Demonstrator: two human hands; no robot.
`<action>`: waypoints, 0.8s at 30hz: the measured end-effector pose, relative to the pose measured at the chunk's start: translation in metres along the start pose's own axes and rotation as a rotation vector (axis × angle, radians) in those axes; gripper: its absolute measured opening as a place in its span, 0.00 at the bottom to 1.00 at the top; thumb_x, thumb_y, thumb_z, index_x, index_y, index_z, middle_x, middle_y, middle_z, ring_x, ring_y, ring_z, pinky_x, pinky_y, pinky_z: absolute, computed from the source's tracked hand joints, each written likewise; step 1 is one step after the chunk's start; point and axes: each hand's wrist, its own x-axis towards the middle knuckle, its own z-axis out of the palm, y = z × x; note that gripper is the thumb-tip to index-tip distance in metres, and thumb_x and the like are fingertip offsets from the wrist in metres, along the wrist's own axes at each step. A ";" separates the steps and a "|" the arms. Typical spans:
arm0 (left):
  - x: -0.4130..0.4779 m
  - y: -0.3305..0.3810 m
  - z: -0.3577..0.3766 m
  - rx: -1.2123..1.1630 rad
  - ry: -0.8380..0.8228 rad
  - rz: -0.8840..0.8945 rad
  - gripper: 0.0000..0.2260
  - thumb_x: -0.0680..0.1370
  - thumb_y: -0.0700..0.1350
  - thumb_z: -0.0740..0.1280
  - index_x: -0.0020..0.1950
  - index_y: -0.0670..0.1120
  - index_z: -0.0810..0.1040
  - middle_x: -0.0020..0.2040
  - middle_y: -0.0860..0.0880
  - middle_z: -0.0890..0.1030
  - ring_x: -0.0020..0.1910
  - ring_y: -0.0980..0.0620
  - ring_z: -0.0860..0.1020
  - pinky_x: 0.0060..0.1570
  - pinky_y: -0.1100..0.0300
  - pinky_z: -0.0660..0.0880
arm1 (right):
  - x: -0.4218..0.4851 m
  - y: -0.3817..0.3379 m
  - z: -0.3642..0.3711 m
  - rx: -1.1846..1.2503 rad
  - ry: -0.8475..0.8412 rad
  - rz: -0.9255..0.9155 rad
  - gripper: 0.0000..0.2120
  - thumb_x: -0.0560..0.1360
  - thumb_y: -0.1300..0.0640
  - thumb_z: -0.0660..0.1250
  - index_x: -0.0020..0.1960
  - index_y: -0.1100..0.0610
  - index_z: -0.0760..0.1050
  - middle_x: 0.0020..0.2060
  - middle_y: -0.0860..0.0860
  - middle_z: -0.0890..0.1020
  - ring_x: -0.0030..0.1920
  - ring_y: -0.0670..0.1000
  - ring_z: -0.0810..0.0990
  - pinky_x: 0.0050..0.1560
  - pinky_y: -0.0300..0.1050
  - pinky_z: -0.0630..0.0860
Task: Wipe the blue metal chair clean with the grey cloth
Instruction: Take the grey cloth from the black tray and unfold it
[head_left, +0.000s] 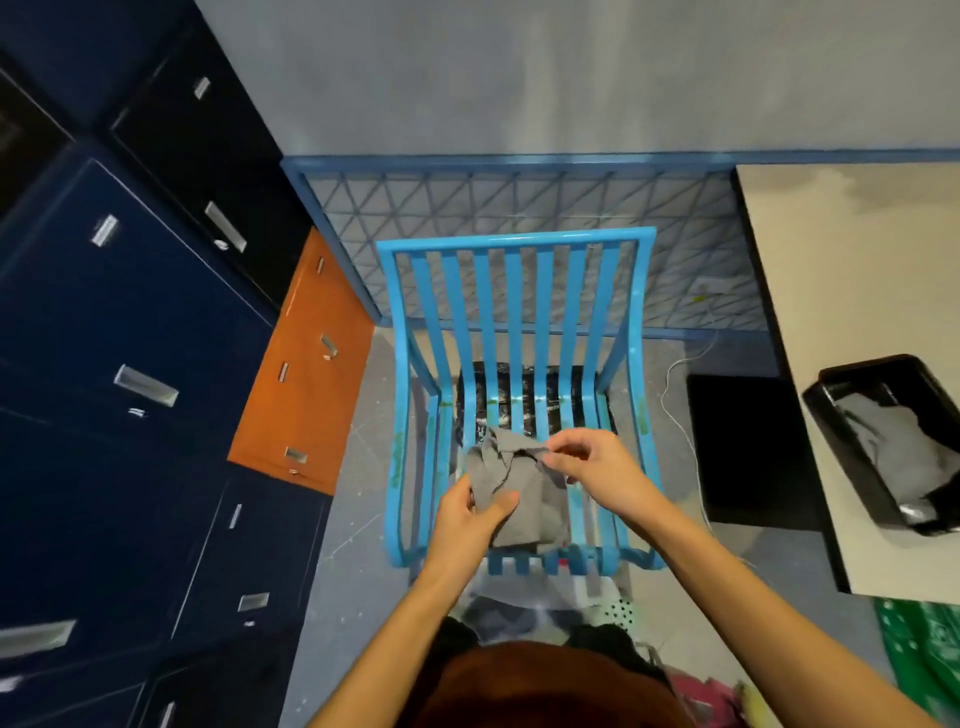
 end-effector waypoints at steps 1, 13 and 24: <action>0.000 -0.004 -0.017 -0.007 0.001 -0.019 0.12 0.77 0.39 0.71 0.56 0.52 0.78 0.52 0.52 0.85 0.52 0.54 0.83 0.48 0.61 0.80 | 0.004 -0.006 0.016 0.002 0.001 0.005 0.04 0.77 0.64 0.67 0.45 0.60 0.79 0.34 0.49 0.79 0.33 0.40 0.76 0.37 0.32 0.72; 0.031 -0.027 -0.156 0.364 0.007 0.051 0.21 0.73 0.68 0.65 0.54 0.54 0.81 0.46 0.56 0.84 0.49 0.52 0.82 0.42 0.66 0.77 | 0.040 -0.091 0.125 -0.054 0.006 -0.077 0.04 0.79 0.62 0.64 0.45 0.60 0.76 0.33 0.57 0.73 0.33 0.51 0.69 0.37 0.42 0.68; 0.099 -0.126 -0.119 0.472 0.010 0.229 0.18 0.74 0.63 0.68 0.62 0.60 0.80 0.63 0.65 0.76 0.63 0.61 0.75 0.63 0.60 0.74 | 0.112 0.016 0.142 0.046 -0.209 -0.086 0.23 0.69 0.37 0.70 0.45 0.57 0.74 0.37 0.72 0.73 0.35 0.58 0.70 0.40 0.54 0.67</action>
